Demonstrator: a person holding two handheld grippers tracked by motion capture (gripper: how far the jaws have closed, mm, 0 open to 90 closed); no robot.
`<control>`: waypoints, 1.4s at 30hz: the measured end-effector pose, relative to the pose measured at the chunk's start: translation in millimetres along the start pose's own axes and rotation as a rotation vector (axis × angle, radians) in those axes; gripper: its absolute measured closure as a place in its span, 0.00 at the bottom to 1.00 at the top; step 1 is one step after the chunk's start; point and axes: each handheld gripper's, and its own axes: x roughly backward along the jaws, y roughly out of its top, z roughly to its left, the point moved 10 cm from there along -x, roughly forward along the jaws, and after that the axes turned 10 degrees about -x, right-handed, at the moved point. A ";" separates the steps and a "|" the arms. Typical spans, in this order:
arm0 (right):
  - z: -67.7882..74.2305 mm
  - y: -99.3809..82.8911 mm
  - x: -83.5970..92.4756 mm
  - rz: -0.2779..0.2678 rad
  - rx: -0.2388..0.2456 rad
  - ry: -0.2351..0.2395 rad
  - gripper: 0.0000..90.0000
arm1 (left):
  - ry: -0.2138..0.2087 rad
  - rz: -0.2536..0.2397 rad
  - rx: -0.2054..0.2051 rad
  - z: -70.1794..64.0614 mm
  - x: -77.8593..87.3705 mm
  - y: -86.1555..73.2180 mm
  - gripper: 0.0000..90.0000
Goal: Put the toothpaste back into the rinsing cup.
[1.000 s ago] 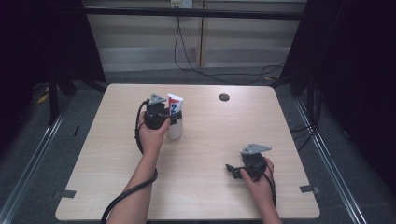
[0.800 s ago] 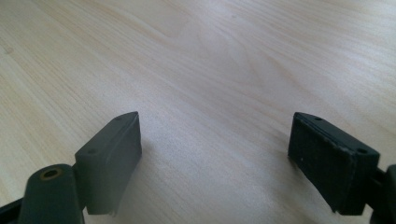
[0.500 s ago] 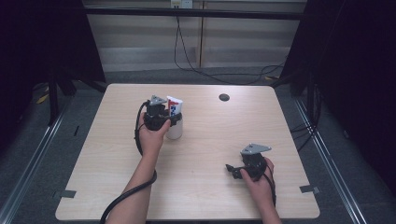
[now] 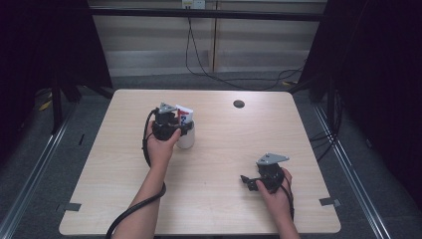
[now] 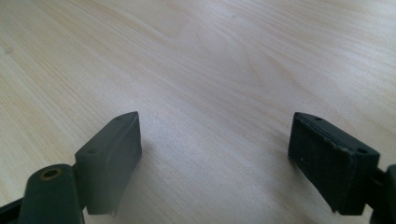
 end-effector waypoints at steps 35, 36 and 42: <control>0.5 0.0 -0.2 0.001 -0.005 -0.004 0.19 | 0.036 -0.031 -0.052 -1.3 13.5 26.0 0.30; 0.5 0.0 -0.2 0.001 -0.005 -0.004 0.19 | 0.036 -0.031 -0.052 -1.3 13.5 26.0 0.28; 0.6 0.0 -0.2 0.001 -0.006 -0.004 0.19 | 0.037 -0.033 -0.044 -0.2 18.0 25.3 0.22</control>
